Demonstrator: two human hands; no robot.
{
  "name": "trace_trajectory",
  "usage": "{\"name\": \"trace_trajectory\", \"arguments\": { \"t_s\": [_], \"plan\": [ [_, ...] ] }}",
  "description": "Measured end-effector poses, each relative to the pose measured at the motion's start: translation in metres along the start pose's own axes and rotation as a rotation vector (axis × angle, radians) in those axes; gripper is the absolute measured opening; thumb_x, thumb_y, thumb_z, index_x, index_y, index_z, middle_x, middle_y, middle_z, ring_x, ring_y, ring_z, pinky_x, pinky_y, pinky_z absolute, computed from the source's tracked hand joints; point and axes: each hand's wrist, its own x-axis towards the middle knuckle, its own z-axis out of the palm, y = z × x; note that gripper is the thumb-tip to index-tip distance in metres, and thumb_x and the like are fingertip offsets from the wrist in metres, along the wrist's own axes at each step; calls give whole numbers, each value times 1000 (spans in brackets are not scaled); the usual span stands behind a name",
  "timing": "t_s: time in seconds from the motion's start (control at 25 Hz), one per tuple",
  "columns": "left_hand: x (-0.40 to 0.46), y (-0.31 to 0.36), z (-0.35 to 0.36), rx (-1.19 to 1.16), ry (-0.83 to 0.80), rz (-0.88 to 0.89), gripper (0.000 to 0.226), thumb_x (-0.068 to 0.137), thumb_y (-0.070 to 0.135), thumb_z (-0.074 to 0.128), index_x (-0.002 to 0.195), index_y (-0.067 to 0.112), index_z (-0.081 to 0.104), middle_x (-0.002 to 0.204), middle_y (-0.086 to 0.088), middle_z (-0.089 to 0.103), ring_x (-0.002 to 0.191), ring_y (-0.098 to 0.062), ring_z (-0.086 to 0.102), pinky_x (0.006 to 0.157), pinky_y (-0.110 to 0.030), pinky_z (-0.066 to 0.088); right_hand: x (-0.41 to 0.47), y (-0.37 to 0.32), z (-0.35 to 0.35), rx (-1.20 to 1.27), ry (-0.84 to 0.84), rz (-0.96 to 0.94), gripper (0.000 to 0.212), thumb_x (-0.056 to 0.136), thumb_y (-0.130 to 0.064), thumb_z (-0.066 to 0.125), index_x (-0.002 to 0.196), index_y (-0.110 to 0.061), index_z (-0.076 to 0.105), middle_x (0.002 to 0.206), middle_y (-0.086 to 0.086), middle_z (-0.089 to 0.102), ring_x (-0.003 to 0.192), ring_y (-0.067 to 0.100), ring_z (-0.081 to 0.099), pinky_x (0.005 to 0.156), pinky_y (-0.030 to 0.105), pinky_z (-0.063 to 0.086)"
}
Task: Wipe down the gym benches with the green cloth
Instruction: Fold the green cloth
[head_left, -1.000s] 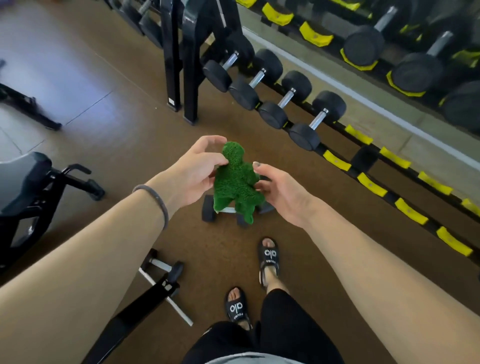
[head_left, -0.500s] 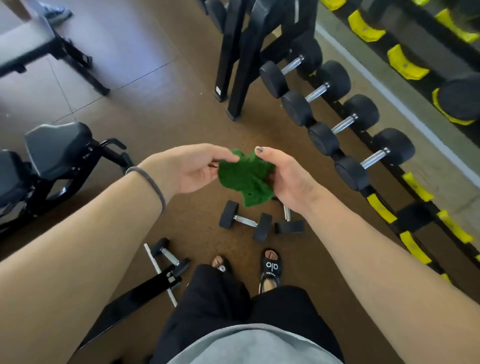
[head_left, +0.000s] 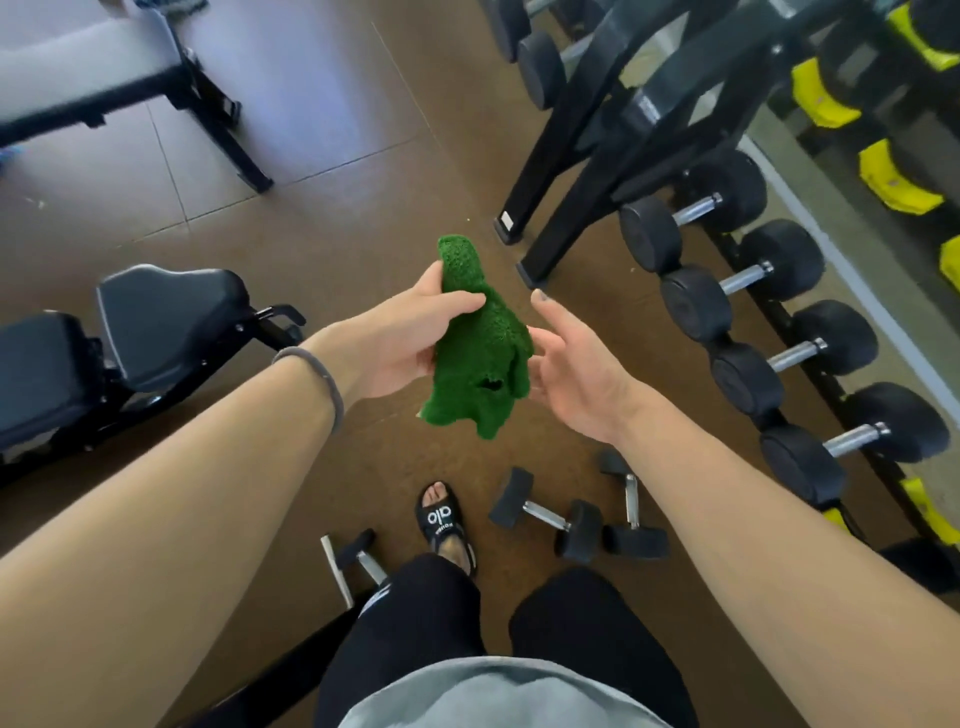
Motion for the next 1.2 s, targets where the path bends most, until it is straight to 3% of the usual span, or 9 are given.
{"name": "trace_trajectory", "arguments": {
  "t_s": [0.2, 0.36, 0.44, 0.6, 0.72, 0.84, 0.96, 1.08, 1.2],
  "plan": [
    [21, 45, -78, -79, 26, -8, 31, 110, 23, 47, 139, 16, 44, 133, -9, 67, 116, -24, 70, 100, -48, 56, 54, -53, 55, -16, -13, -106, 55, 106, -58, 39, 138, -19, 62, 131, 6, 71, 114, 23, 71, 92, 37, 52],
    [51, 72, -111, -139, 129, -31, 36, 107, 21, 52, 141, 19, 40, 130, -7, 65, 111, -21, 71, 80, -37, 63, 90, -90, 66, -56, -26, -102, 53, 105, -47, 51, 147, -16, 51, 129, 2, 71, 113, 17, 69, 91, 31, 53],
    [70, 87, -125, -159, 160, -36, 37, 104, 15, 58, 138, 14, 45, 127, -10, 68, 107, -21, 73, 73, -31, 62, 113, -107, 65, -67, 10, -95, 59, 100, -27, 64, 154, -14, 42, 138, 5, 63, 118, 19, 65, 94, 32, 51],
    [122, 120, -158, -95, 184, -98, 38, 93, 3, 69, 130, -1, 57, 121, -15, 74, 105, -25, 75, 89, -34, 62, 173, -147, 55, 35, 122, -116, 73, 92, -5, 71, 156, -16, 37, 136, 12, 63, 119, 27, 66, 101, 38, 53],
    [172, 153, -180, -24, 205, -153, 85, 70, 7, 88, 142, 0, 46, 135, -17, 65, 108, -28, 73, 92, -39, 61, 224, -187, 44, 25, 117, -113, 74, 91, 1, 70, 155, -19, 38, 131, 15, 68, 117, 28, 68, 105, 43, 52],
    [221, 200, -194, 156, 284, -127, 115, 71, 11, 90, 159, 25, 18, 137, -11, 49, 113, -28, 64, 93, -41, 58, 284, -236, 32, 18, 108, -107, 73, 90, 2, 71, 153, -20, 41, 129, 16, 68, 116, 29, 69, 108, 49, 51],
    [256, 248, -211, 501, 273, -87, 97, 73, 9, 84, 149, 34, 30, 124, -9, 56, 106, -27, 61, 90, -41, 55, 331, -289, 30, -32, 107, -97, 66, 91, 1, 71, 147, -24, 48, 130, 16, 64, 116, 29, 67, 106, 51, 52],
    [288, 294, -236, 789, 251, -73, 69, 74, 4, 76, 131, 27, 43, 111, -10, 57, 82, -20, 59, 60, -33, 48, 378, -343, 38, -183, 108, -147, 62, 91, -3, 72, 145, -27, 52, 136, 14, 59, 126, 26, 59, 105, 48, 53],
    [319, 336, -273, 931, 325, -52, 51, 79, 4, 72, 124, 18, 52, 107, -4, 55, 78, -15, 54, 53, -25, 38, 427, -393, 56, -269, 85, -187, 59, 92, -4, 72, 143, -28, 55, 136, 11, 58, 131, 23, 52, 107, 45, 51]
  ]
}}
